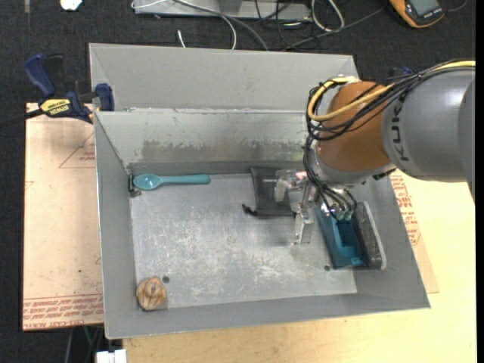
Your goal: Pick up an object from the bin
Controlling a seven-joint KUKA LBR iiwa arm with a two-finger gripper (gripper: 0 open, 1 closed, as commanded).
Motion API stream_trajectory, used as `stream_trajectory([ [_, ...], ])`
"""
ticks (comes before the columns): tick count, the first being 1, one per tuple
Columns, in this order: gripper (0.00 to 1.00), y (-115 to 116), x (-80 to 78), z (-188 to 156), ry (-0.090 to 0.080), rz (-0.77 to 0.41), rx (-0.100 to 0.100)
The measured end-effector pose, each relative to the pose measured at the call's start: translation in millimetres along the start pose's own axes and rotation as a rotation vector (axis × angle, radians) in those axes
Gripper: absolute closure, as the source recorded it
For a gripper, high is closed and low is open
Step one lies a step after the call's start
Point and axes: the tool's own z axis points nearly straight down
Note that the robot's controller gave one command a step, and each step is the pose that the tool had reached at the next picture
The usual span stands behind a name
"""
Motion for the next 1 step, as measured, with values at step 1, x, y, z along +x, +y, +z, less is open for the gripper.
stream_trajectory([
  [1, 1.00, 4.8, -21.2, 26.8, 0.004, -0.156, 0.000],
])
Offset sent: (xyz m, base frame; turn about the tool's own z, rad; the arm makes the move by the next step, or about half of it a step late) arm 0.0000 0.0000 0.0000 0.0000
